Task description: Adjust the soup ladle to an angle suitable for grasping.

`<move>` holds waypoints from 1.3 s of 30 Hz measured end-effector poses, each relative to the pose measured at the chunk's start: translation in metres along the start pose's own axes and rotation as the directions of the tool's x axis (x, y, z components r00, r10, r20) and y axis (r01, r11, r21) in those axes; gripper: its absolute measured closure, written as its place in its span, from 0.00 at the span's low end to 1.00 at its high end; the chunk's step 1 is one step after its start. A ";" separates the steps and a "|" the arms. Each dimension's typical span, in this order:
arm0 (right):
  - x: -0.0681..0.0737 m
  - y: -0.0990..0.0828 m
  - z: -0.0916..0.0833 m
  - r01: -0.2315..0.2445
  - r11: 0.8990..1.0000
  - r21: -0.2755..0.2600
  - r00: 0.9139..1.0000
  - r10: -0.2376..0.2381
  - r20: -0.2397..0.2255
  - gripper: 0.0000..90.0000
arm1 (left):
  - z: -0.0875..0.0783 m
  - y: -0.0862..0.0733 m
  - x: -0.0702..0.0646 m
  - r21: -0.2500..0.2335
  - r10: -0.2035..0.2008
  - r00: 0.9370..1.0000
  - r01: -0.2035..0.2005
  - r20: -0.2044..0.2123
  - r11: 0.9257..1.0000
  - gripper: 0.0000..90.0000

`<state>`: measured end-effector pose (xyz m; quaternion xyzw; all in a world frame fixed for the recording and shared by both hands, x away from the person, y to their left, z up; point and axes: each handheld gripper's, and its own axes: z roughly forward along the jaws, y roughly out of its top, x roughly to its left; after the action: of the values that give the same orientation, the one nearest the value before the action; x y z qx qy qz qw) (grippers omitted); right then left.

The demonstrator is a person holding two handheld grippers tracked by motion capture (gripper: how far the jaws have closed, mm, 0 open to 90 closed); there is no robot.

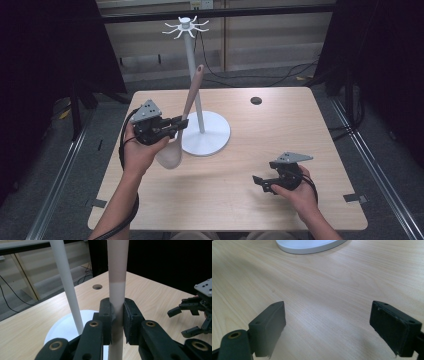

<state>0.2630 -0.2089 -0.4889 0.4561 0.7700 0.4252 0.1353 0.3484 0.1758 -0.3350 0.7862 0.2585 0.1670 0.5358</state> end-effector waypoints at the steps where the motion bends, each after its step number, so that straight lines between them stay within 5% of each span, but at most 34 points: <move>1: 0.000 0.000 0.000 0.000 1.000 0.001 1.000 0.000 -0.001 0.15 | -0.001 0.001 0.000 -0.001 0.001 1.000 -0.001 0.004 1.000 0.88; 25: 0.001 -0.001 0.003 0.005 1.000 0.011 1.000 -0.005 -0.004 0.15 | -0.023 0.022 0.006 -0.044 0.018 0.999 -0.019 -0.037 0.999 0.88; 39: 0.002 0.000 0.004 0.011 1.000 0.012 1.000 -0.010 -0.014 0.15 | -0.030 0.037 0.018 -0.070 0.010 0.995 -0.017 -0.096 0.997 0.88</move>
<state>0.2641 -0.2046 -0.4913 0.4498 0.7758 0.4232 0.1294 0.3551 0.1978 -0.2901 0.7595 0.2725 0.2171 0.5493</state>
